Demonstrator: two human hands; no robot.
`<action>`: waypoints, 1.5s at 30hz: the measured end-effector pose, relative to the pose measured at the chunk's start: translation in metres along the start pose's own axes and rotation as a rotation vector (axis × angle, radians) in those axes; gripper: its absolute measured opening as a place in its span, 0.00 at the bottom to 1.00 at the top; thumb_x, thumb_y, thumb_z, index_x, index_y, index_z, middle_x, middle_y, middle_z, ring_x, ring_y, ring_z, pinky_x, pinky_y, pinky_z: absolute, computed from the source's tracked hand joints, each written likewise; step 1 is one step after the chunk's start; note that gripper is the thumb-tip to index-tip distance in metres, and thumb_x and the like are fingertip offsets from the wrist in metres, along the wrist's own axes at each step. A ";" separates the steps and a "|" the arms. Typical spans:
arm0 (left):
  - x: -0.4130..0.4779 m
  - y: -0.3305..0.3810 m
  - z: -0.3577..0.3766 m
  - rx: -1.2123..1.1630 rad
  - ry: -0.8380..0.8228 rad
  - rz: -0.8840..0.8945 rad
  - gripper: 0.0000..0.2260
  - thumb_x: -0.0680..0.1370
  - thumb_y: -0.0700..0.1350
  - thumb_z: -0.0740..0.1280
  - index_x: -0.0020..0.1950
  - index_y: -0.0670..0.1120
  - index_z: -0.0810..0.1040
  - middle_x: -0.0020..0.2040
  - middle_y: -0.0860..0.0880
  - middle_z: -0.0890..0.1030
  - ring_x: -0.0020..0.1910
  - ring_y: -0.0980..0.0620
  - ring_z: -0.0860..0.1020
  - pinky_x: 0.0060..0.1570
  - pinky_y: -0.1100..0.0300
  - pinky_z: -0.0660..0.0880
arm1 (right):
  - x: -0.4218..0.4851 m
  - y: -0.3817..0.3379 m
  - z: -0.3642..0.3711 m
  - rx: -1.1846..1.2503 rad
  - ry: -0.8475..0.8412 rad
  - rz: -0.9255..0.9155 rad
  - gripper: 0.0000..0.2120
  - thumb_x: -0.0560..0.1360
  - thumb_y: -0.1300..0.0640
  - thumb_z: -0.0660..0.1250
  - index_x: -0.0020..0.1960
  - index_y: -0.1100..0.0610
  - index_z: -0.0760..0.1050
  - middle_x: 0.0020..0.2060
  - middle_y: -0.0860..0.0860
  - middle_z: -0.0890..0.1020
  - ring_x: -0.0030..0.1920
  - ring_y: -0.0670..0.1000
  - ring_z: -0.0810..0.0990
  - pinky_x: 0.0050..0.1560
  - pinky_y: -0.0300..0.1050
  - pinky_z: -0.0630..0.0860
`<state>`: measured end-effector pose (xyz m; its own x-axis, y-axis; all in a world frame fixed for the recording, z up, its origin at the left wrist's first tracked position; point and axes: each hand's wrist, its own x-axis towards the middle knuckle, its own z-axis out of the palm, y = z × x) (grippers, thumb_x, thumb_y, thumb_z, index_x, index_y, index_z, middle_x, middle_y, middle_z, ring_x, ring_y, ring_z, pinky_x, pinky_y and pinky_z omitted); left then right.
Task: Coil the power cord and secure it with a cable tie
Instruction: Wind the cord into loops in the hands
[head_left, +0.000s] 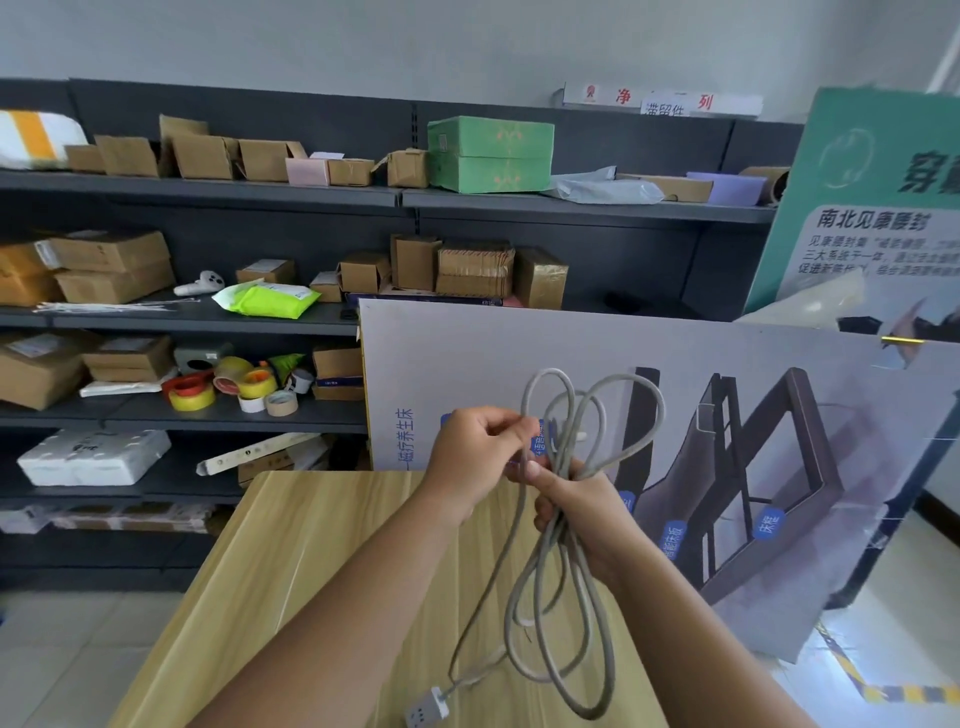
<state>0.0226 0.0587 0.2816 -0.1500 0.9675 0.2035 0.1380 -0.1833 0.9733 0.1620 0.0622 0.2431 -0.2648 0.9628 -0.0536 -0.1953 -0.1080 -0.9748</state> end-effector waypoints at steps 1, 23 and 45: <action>0.002 -0.001 0.001 0.078 0.024 0.010 0.08 0.74 0.46 0.72 0.43 0.42 0.84 0.35 0.45 0.84 0.36 0.49 0.84 0.37 0.57 0.81 | -0.002 0.000 0.003 -0.002 -0.012 -0.015 0.15 0.71 0.59 0.75 0.52 0.67 0.77 0.34 0.54 0.83 0.24 0.47 0.72 0.28 0.43 0.73; -0.048 -0.130 -0.004 -0.022 -0.663 -0.434 0.27 0.83 0.57 0.45 0.58 0.51 0.82 0.51 0.49 0.85 0.61 0.51 0.78 0.70 0.49 0.62 | 0.003 -0.060 -0.012 0.392 0.085 -0.271 0.15 0.78 0.62 0.67 0.35 0.53 0.68 0.22 0.48 0.66 0.22 0.46 0.68 0.29 0.43 0.73; -0.018 -0.018 -0.037 0.390 -0.292 0.154 0.11 0.65 0.51 0.80 0.37 0.49 0.80 0.28 0.56 0.75 0.29 0.60 0.69 0.32 0.66 0.67 | -0.022 -0.014 -0.010 -0.615 0.096 -0.118 0.09 0.74 0.57 0.73 0.38 0.55 0.75 0.25 0.48 0.76 0.24 0.46 0.74 0.26 0.40 0.73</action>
<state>-0.0137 0.0378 0.2638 0.1731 0.9529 0.2490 0.5004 -0.3029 0.8111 0.1797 0.0445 0.2560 -0.1830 0.9806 0.0709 0.3676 0.1351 -0.9201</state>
